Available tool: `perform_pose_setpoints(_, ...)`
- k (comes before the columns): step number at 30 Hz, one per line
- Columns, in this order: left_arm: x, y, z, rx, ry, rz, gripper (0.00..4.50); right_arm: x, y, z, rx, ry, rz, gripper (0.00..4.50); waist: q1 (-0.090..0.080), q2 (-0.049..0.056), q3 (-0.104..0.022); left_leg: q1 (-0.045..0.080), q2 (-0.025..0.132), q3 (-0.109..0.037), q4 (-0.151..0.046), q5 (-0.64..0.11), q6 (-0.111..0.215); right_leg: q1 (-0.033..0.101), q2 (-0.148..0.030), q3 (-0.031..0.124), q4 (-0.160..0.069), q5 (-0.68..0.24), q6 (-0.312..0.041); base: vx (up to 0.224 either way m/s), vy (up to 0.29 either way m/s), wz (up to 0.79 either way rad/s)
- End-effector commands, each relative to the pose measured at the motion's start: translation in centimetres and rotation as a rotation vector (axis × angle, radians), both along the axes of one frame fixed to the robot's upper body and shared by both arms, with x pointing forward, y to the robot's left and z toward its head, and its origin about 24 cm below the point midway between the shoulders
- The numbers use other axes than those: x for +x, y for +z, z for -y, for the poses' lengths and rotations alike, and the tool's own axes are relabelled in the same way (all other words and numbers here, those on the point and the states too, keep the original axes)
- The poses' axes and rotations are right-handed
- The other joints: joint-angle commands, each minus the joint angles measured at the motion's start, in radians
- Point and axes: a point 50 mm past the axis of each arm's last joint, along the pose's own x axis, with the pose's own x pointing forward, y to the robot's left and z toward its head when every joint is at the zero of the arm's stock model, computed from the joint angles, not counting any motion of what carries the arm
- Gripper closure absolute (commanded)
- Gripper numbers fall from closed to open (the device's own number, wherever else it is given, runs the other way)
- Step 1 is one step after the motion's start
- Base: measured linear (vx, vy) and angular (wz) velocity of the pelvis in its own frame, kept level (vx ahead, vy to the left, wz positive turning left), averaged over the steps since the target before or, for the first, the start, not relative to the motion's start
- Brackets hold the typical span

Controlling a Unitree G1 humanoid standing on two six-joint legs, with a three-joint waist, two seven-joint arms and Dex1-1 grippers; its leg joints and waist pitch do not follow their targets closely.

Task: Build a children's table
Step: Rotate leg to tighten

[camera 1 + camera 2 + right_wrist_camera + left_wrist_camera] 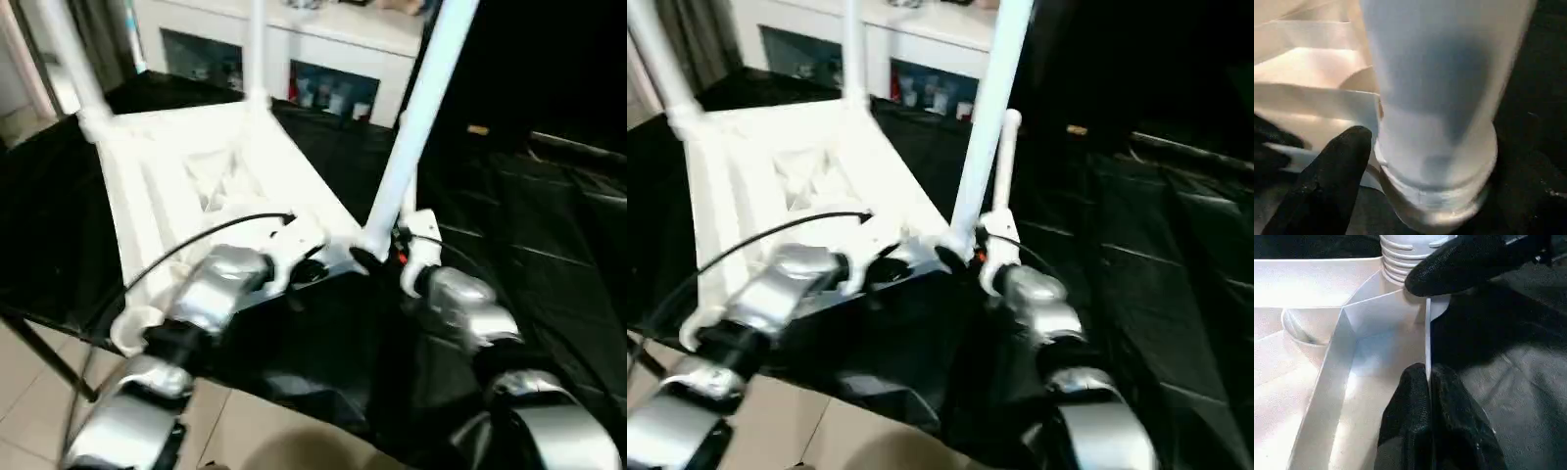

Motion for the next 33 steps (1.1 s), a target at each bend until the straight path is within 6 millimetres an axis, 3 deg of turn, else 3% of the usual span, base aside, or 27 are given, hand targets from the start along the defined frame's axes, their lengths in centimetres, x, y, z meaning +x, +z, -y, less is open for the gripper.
perform_pose_setpoints(1, -1.6, 0.2, 1.1, -0.128, -0.181, -0.050, 4.50, -0.6, 0.5, 0.6, -0.001, 0.123, -0.005, 0.71, 0.006, -0.002, -0.054, -0.005, 0.028, 0.000, -0.057, -0.124, 0.074, 0.058, -0.060, 0.053, -0.069, -0.167, -0.179, 0.000, 0.000, 0.00)
perform_pose_setpoints(4, -2.0, 0.4, 0.9, -0.136, -0.231, -0.087, 4.50, -1.2, 0.6, 0.8, -0.010, 0.215, -0.012, 0.71, 0.011, 0.001, -0.056, 0.000, 0.028, 0.005, -0.053, -0.084, 0.098, 0.056, -0.058, 0.055, -0.056, -0.071, -0.226, 0.000, 0.000, 0.00)
perform_pose_setpoints(6, -2.3, 0.5, 0.8, -0.141, -0.262, -0.107, 4.50, -1.5, 0.8, 0.9, -0.003, 0.263, -0.012, 0.71, 0.014, 0.001, -0.054, -0.001, 0.027, 0.005, -0.052, -0.082, 0.101, 0.058, -0.057, 0.055, -0.054, -0.050, -0.236, 0.000, 0.000, 0.00)
perform_pose_setpoints(11, -2.5, 0.6, 0.4, -0.142, -0.295, -0.125, 4.50, -1.9, 1.1, 0.9, 0.007, 0.336, -0.013, 0.85, 0.016, 0.003, -0.052, 0.000, 0.028, 0.004, -0.056, -0.125, 0.075, 0.058, -0.061, 0.055, -0.064, -0.142, -0.215, 0.000, 0.000, 0.00)
perform_pose_setpoints(18, -2.6, 0.7, 0.2, -0.144, -0.296, -0.134, 4.50, -2.5, 1.0, 0.8, 0.028, 0.379, -0.034, 1.54, 0.019, 0.002, -0.052, 0.003, 0.029, 0.004, -0.055, -0.110, 0.074, 0.057, -0.059, 0.055, -0.060, -0.111, -0.224, 0.000, 0.000, 0.00)
perform_pose_setpoints(22, -2.6, 0.7, 0.2, -0.146, -0.294, -0.135, 4.50, -2.5, 0.8, 0.8, 0.035, 0.367, -0.038, 1.64, 0.020, 0.002, -0.053, 0.001, 0.027, 0.004, -0.054, -0.103, 0.072, 0.059, -0.059, 0.055, -0.060, -0.112, -0.218, 0.000, 0.000, 0.00)
perform_pose_setpoints(28, -1.9, 0.1, 0.4, -0.115, -0.192, -0.114, 4.50, -2.0, -1.0, 0.8, -0.016, 0.148, -0.083, 1.67, 0.015, 0.002, -0.051, -0.001, 0.027, 0.003, -0.059, -0.125, 0.046, 0.057, -0.060, 0.054, -0.066, -0.176, -0.197, 0.000, 0.000, 0.00)
perform_pose_setpoints(33, 0.2, -0.6, 1.4, -0.076, 0.111, -0.074, 4.50, -0.7, -3.1, 1.0, -0.051, -0.298, -0.166, 1.69, 0.002, 0.002, -0.048, 0.004, 0.023, 0.000, -0.062, -0.174, 0.002, 0.051, -0.062, 0.053, -0.081, -0.307, -0.158, 0.000, 0.000, 0.00)
